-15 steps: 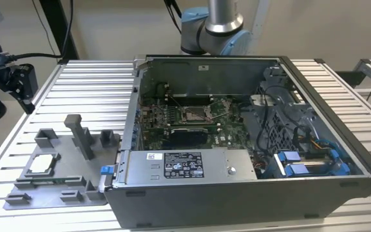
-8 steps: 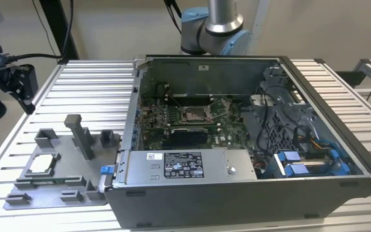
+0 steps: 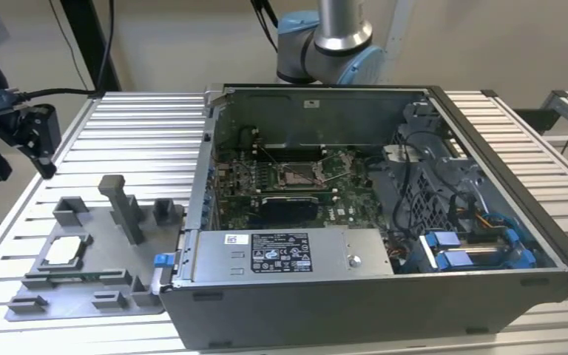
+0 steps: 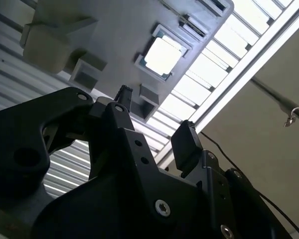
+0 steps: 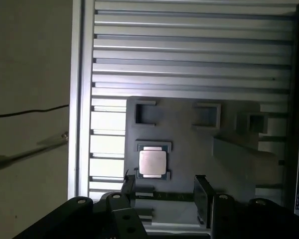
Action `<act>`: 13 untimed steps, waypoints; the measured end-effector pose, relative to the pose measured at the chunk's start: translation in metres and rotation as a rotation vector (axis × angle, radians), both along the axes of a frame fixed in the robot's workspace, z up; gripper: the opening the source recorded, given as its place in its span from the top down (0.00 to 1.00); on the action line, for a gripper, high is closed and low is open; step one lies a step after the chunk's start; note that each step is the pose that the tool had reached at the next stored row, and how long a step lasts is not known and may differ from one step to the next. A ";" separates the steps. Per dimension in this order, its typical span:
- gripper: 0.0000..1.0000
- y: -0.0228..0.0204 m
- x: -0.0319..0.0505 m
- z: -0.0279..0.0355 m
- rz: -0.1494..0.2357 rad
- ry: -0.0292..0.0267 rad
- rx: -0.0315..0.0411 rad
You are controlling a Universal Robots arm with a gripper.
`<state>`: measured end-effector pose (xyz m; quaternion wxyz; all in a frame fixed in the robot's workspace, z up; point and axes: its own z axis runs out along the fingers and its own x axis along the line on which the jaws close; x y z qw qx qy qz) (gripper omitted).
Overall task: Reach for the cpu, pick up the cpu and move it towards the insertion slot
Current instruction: 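Pick up the cpu and move it towards the insertion slot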
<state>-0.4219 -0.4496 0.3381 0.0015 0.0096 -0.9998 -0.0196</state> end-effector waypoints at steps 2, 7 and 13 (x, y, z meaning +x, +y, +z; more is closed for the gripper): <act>0.00 0.0001 -0.0001 -0.0022 0.000 0.0001 0.0000; 0.00 0.0000 -0.0003 -0.0073 0.000 0.0000 0.0000; 0.00 0.0000 -0.0006 -0.0128 0.000 0.0000 0.0000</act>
